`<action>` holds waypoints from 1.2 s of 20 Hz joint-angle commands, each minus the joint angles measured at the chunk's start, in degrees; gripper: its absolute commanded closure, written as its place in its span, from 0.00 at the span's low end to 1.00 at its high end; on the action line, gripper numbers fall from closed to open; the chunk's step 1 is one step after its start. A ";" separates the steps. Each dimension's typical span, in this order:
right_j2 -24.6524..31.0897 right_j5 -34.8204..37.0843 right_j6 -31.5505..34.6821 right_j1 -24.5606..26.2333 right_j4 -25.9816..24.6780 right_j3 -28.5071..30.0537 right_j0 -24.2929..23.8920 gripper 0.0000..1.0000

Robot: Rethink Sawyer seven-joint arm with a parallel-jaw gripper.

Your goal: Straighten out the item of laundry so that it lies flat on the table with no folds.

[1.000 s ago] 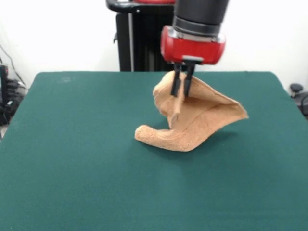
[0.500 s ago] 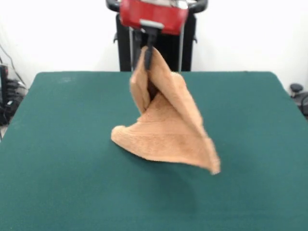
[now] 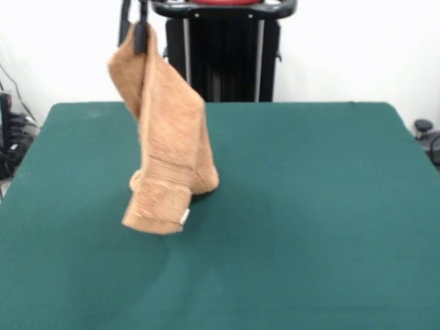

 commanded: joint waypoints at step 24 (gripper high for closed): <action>5.61 5.62 6.40 -4.29 -6.46 11.72 7.36 1.00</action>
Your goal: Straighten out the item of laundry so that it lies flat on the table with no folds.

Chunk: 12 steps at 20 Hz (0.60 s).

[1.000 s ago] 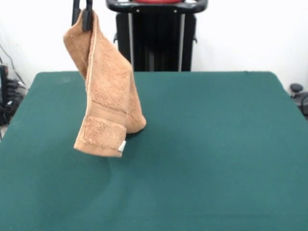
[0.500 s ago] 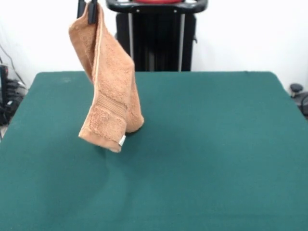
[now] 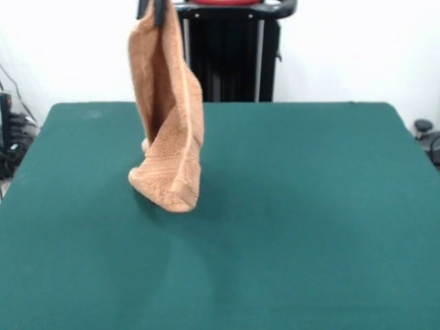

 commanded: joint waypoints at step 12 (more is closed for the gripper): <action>-5.28 1.93 22.10 8.01 4.57 5.07 18.47 1.00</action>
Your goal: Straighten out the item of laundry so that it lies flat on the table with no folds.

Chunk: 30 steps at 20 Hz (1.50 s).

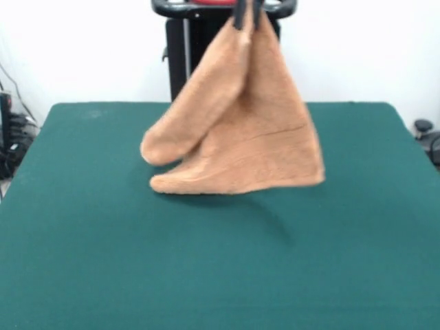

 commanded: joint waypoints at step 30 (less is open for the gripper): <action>-3.78 -34.42 31.78 23.33 8.73 17.31 6.59 1.00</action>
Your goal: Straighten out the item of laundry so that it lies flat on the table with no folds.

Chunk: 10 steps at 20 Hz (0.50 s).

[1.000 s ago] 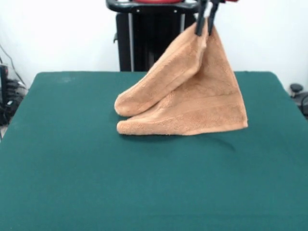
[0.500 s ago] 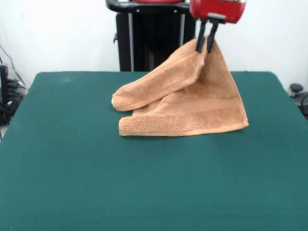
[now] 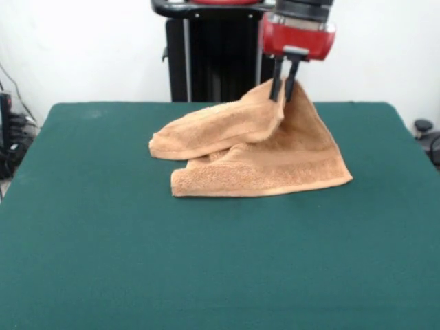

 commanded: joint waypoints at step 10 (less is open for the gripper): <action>6.15 -24.68 15.20 15.01 -2.81 18.41 -9.23 1.00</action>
